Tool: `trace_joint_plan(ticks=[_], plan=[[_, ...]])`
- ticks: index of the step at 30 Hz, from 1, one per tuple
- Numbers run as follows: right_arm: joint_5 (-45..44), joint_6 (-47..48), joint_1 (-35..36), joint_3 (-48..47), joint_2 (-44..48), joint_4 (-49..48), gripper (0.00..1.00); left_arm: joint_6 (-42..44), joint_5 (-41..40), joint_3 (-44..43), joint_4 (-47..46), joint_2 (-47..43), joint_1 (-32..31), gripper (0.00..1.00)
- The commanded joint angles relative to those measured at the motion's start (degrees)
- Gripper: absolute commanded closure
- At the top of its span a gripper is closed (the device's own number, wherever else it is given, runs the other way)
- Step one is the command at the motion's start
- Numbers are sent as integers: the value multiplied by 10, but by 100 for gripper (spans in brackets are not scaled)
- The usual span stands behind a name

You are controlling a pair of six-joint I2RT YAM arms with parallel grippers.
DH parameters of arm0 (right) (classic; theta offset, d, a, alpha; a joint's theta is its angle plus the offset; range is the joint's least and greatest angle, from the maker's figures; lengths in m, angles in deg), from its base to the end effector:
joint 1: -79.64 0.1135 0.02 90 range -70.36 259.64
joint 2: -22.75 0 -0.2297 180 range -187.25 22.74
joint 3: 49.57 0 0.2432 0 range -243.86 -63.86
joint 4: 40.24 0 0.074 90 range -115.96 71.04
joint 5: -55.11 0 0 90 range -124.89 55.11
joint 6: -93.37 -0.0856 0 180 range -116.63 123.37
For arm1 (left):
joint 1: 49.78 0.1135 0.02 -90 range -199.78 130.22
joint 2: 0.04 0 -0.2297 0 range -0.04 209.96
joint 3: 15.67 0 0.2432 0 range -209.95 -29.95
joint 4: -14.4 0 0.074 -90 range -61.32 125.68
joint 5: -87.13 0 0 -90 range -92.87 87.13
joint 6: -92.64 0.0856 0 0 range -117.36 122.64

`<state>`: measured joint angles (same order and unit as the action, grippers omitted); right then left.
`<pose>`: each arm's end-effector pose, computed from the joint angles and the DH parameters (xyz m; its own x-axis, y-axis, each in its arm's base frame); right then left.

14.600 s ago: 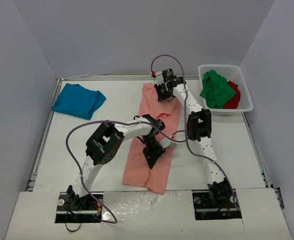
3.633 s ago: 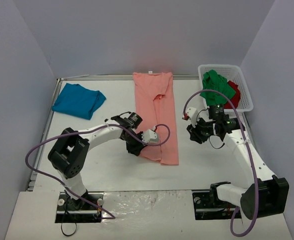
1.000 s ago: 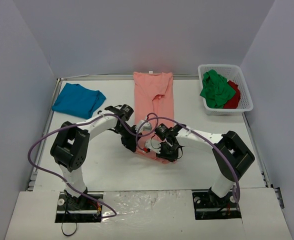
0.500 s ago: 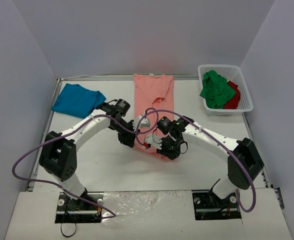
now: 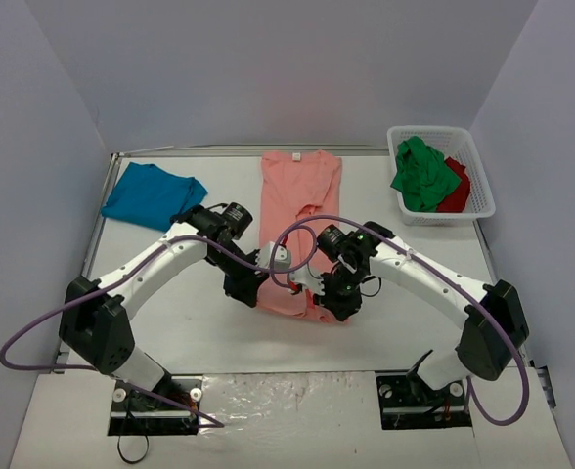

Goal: Fold and stack the t-shirts
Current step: Fold the folded rectangular tshirt in 1/3 of the way

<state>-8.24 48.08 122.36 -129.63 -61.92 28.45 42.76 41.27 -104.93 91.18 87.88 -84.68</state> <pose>0.1828 0.2211 0.1785 -0.0069 -0.8622 -0.5065 -0.9933 -0.0526 0.1032 0.2028 -0.2142 0.2177 -0.2499 0.7382 -0.6266 0.9353 0.0166 -0.3534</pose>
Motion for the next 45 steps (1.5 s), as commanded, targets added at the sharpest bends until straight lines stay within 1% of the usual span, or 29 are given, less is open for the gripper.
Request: trace_joint_plan(ticks=[1,4,8,14,19,22,30,35,39,45], plan=[[30,3,-10,-22,27,90,100,56,46,-5,87,-31,-3,98],[34,7,-9,-28,29,92,100,51,48,5,72,-44,-3,98],[16,8,-15,-30,19,74,100,39,34,-4,62,-32,-3,98],[2,22,-47,-64,-13,65,100,16,15,-54,52,6,-1,98],[-2,39,-90,-112,-46,67,100,4,-4,-97,42,34,6,98],[-10,45,-105,-138,-66,68,100,0,-19,-119,36,47,10,98],[-28,56,-117,-213,-122,73,100,-2,-41,-174,28,82,32,98],[-33,66,-128,-269,-165,80,100,5,-54,-217,41,110,45,98],[-40,71,-141,-312,-199,89,100,15,-53,-263,54,144,59,97],[-46,81,-156,-377,-252,103,100,28,-49,-308,67,186,74,98]])
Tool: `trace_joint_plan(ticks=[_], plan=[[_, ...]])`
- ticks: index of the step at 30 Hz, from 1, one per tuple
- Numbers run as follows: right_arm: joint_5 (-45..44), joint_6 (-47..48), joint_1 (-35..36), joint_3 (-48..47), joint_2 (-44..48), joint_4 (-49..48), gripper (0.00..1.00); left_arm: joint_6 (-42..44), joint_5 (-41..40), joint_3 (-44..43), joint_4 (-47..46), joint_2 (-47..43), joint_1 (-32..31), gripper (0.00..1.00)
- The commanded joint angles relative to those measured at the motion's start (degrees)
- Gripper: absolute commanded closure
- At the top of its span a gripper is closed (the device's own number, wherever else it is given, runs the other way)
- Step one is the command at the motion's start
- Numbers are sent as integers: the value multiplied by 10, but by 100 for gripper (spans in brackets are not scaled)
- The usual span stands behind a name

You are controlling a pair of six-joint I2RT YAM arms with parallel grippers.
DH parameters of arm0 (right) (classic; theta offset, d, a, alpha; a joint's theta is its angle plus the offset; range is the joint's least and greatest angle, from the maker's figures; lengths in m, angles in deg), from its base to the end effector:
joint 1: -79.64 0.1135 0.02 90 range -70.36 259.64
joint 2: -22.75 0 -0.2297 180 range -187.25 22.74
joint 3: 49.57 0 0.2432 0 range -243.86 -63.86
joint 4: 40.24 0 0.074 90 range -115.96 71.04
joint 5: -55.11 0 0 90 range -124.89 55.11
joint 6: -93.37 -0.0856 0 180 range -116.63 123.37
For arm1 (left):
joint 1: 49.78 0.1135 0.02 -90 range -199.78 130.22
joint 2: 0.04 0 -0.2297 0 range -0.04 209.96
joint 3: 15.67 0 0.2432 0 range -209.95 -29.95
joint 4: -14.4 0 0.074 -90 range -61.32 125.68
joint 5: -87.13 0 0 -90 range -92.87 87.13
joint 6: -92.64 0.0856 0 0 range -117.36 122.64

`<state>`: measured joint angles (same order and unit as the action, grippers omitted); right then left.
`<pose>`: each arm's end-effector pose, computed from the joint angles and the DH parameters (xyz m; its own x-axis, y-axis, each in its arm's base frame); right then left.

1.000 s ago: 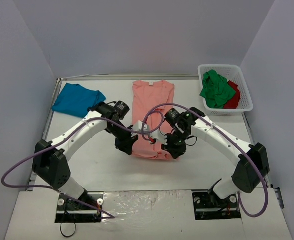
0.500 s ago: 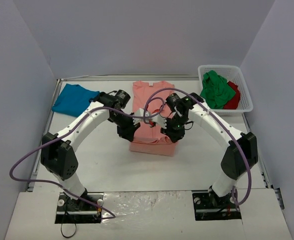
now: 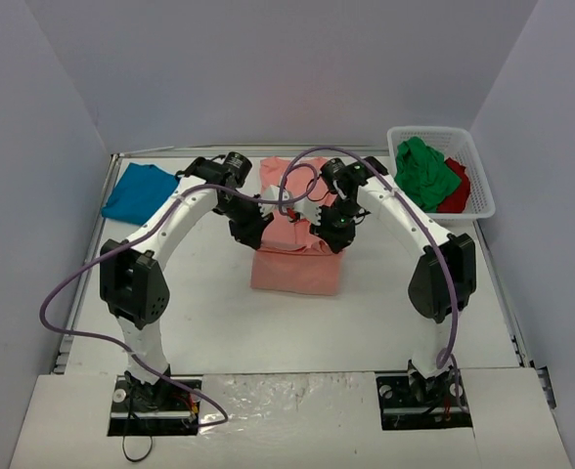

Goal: Fold and stack the t-shirts
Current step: Fold the folded rectangular tshirt in 1/3 of the way

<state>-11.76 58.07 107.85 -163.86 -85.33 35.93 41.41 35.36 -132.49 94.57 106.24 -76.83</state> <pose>0.3237 0.2118 0.2147 -0.0268 -0.8661 -0.4992 -0.9954 0.0691 -0.0664 0.3078 -0.2166 0.2461 -0.3071 0.7091 -0.6347 0.9509 0.2021 -0.2343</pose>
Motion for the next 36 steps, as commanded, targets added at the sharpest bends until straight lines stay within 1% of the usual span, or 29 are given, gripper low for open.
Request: trace_joint_plan(ticks=[1,4,11,14,26,29,36], plan=[[-10,-17,-15,-50,-31,30,100,41,12,-44,33,7,1,98],[-13,-13,-22,-81,-57,36,100,47,15,-63,38,27,9,98],[-19,-2,-39,-149,-110,46,100,60,29,-140,65,87,24,98],[-16,1,-46,-171,-133,50,100,62,30,-153,65,107,28,98],[2,16,-73,-226,-208,40,100,76,38,-246,86,196,38,98],[10,16,-79,-242,-223,38,100,77,39,-262,87,223,41,98],[16,18,-86,-273,-268,32,100,78,39,-276,74,252,48,98]])
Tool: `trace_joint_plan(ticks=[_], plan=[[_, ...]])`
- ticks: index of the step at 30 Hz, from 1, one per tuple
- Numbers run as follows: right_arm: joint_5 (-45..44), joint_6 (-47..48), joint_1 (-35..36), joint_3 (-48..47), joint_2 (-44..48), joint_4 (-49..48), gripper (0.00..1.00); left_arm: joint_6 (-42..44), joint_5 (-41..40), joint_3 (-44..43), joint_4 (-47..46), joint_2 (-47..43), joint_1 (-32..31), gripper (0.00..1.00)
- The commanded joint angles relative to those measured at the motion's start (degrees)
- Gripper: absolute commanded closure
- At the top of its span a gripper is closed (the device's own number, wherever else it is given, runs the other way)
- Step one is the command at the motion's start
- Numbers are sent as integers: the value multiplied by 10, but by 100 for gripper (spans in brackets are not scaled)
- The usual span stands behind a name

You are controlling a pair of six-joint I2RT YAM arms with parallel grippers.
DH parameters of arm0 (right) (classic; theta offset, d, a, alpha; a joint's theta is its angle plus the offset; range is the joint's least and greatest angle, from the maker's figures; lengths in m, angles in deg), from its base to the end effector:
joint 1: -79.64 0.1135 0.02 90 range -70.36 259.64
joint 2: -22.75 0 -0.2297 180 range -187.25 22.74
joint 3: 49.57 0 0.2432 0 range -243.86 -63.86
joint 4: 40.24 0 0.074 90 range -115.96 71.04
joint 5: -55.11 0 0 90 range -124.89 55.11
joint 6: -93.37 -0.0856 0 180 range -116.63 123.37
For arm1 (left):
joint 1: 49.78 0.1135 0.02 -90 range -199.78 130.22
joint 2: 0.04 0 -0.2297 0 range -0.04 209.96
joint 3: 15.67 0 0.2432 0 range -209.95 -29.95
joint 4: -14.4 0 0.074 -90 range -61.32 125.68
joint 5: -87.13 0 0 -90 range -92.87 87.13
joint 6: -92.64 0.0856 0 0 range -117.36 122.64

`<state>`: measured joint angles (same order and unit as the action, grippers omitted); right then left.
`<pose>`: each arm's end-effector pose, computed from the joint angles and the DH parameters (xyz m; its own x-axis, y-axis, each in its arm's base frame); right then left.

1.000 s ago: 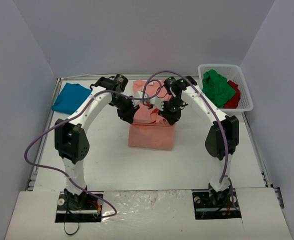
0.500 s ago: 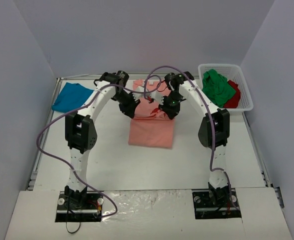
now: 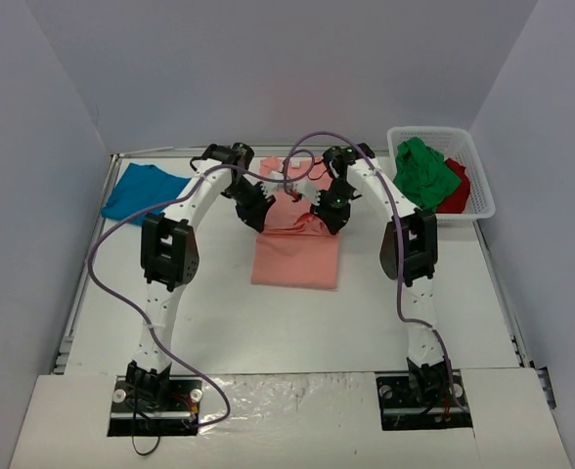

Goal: Fold and stack the t-shirts
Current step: Fold the folded rectangular tshirt in 1/3 of the way

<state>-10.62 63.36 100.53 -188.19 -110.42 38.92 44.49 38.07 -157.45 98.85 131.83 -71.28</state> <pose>0.4190 0.1976 0.1582 -0.0738 -0.8731 -0.4819 -0.9930 0.1090 -0.0456 0.3980 -0.2171 0.1928 -0.3748 0.6893 -0.6199 0.9256 0.2402 -0.2926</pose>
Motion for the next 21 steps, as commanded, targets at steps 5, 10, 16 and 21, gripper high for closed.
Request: trace_joint_plan(ticks=[5,10,16,21], plan=[[4,-36,-15,-50,-39,-5,100,47,12,-42,30,18,-5,98],[3,-44,-16,-67,-55,-14,83,49,7,-48,21,29,-3,71],[-48,-135,-20,-63,-46,-134,47,23,-5,-47,-27,16,-3,55],[-81,-187,-24,-16,24,-247,34,-4,-9,-19,-57,-42,-3,54]])
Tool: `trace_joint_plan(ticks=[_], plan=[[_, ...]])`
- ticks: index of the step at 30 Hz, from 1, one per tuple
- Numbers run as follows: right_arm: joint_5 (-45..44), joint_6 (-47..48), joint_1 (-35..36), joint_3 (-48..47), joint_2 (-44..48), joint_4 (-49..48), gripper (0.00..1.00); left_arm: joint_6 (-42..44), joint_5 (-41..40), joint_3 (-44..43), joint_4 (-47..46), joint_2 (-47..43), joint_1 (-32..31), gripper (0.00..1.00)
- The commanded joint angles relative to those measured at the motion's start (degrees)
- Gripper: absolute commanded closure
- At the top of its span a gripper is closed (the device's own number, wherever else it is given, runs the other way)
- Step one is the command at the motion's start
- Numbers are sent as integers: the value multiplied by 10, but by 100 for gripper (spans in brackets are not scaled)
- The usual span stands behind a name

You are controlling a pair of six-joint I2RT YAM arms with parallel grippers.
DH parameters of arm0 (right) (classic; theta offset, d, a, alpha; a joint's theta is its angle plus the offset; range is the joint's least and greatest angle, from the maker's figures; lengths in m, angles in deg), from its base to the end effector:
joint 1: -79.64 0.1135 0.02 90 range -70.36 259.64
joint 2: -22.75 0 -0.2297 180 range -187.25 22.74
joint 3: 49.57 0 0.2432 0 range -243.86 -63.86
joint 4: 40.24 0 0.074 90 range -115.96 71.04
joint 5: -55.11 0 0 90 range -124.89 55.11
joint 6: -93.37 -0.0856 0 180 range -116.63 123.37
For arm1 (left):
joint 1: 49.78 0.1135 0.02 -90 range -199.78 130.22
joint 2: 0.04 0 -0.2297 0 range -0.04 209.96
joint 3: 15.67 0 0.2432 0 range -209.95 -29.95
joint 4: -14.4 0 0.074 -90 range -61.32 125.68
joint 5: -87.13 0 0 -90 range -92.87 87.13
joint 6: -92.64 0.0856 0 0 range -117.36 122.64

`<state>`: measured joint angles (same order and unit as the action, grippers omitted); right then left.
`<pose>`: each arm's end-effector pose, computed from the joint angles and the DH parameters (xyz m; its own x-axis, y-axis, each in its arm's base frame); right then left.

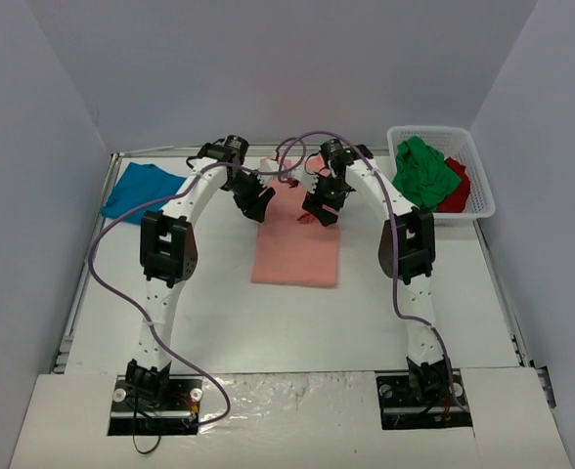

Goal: Fold and stack the t-shirts
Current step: Fold the folded rectangular tshirt in 1/3 of the way

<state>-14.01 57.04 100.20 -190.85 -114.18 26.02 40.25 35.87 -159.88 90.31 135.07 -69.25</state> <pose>0.4601 0.2051 0.1530 -0.0984 -0.8408 -0.5323 -0.9529 0.2338 -0.1931 0.4331 -0.2099 0.1847 -0.3861 0.6414 -0.6630 0.9189 0.3305 -0.2154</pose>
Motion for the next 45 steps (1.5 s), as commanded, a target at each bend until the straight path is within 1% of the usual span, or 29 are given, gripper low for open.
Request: trace_joint_plan(ticks=[1,3,4,5,6,7,8,9,10,11,12,13,14,15,16,17,19,22,25,29,34,42,45], plan=[[-49,-134,-21,23,73,-122,33,36,12,17,28,-84,-23,53],[-50,-143,-21,42,107,-123,33,35,19,76,15,-124,-22,53],[-43,-152,-21,55,122,-121,33,34,19,103,3,-160,-24,54],[-39,-154,-21,95,155,-122,33,29,20,136,-14,-178,-25,54],[-36,-155,-20,118,171,-121,33,27,19,202,-45,-200,-26,53],[-24,-161,-20,142,190,-120,33,28,16,235,-59,-239,-29,53],[-22,-164,-20,168,227,-120,33,25,13,266,-75,-258,-30,53],[-21,-168,-20,224,245,-120,33,25,1,298,-100,-277,-36,53],[-16,-169,-19,254,265,-121,34,26,-9,354,-110,-294,-41,53],[-16,-175,-19,282,303,-121,34,22,-20,381,-124,-329,-45,54],[-14,-179,-19,334,320,-122,35,21,-44,409,-149,-347,-57,55],[-9,-182,-19,358,336,-121,36,20,-57,459,-163,-380,-65,55],[2,-191,-19,381,368,-122,36,21,-67,483,-190,-394,-72,55],[11,-196,-19,421,380,-121,36,21,-81,507,-204,-408,-87,55],[17,-200,-19,438,393,-121,36,22,-89,553,-218,-422,-96,55],[31,-204,-19,453,412,-122,36,19,-97,575,-255,-446,-106,55],[46,-210,-20,496,437,-121,36,12,-132,628,-291,-473,-136,54],[64,-204,-29,536,466,-121,36,10,-153,661,-336,-478,-163,54],[60,-197,-46,553,478,-121,35,19,-180,673,-354,-470,-178,54],[58,-197,-62,565,471,-121,36,31,-188,685,-369,-456,-180,55],[63,-201,-78,555,467,-121,36,42,-216,702,-395,-451,-181,55],[62,-203,-90,550,453,-118,36,52,-225,710,-384,-438,-181,58],[65,-198,-91,555,453,-119,36,55,-234,715,-397,-434,-181,58]])
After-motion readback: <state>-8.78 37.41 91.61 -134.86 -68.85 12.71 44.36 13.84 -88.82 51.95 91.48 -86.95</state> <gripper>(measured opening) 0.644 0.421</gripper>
